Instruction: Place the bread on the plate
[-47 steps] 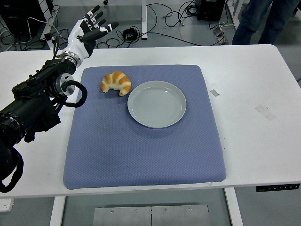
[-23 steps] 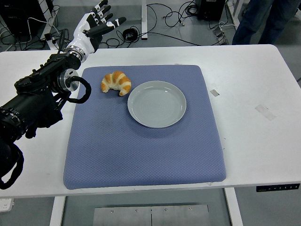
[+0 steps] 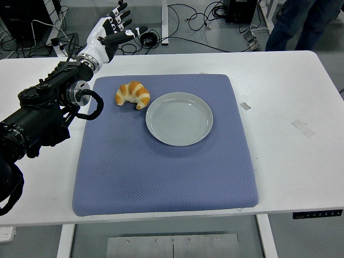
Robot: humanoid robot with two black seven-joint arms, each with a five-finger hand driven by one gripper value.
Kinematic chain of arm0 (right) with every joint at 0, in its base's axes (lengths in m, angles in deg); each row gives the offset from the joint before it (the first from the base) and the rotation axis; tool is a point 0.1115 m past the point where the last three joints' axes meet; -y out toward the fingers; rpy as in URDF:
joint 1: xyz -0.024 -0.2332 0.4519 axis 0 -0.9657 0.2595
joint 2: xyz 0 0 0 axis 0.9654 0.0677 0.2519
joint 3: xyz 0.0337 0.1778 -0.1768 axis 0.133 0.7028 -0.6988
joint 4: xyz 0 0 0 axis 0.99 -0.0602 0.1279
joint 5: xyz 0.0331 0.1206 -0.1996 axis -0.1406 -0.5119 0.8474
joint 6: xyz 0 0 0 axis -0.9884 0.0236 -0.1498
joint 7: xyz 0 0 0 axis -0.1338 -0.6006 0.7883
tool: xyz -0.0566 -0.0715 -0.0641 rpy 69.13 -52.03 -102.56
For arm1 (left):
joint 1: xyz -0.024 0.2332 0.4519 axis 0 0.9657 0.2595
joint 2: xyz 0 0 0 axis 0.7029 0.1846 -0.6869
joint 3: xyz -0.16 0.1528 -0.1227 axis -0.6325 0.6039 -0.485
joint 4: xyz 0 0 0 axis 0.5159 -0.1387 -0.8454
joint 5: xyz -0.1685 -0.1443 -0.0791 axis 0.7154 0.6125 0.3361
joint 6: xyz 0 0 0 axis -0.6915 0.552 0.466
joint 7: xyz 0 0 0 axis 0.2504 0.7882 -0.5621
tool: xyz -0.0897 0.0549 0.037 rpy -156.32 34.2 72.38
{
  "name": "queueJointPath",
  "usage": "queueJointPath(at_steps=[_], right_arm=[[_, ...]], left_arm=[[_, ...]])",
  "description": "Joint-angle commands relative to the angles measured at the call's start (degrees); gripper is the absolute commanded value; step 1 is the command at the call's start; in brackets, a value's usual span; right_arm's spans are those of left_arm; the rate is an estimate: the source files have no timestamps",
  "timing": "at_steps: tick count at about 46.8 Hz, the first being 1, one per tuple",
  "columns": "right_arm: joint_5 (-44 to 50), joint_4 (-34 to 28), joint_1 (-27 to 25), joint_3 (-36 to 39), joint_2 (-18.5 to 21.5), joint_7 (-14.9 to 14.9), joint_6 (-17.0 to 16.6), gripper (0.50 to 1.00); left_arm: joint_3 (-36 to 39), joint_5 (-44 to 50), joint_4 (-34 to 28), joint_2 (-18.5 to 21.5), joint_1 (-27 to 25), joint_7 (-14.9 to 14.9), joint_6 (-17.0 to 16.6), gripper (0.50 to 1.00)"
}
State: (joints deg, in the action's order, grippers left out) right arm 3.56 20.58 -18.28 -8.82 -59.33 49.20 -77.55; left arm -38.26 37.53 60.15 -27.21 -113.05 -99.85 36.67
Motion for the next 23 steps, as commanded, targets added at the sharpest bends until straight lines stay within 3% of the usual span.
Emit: queueJointPath(at_steps=[1,8,14,23], right_arm=[[0.0,0.0,0.0,0.0,0.0,0.0,0.0,1.0],[0.0,0.0,0.0,0.0,0.0,0.0,0.0,1.0],[0.1,0.0,0.0,0.0,0.0,0.0,0.0,1.0],[0.1,0.0,0.0,0.0,0.0,0.0,0.0,1.0]], left_arm=[[0.0,0.1,0.0,0.0,0.0,0.0,0.0,0.978],[0.0,0.0,-0.1,0.0,0.0,-0.1,-0.5,0.977],[1.3,-1.8,-1.6,0.0,-0.8,-0.1,-5.4,0.974],[8.6,-9.2,-5.9,0.2,-3.3,0.0,-5.4,0.975]])
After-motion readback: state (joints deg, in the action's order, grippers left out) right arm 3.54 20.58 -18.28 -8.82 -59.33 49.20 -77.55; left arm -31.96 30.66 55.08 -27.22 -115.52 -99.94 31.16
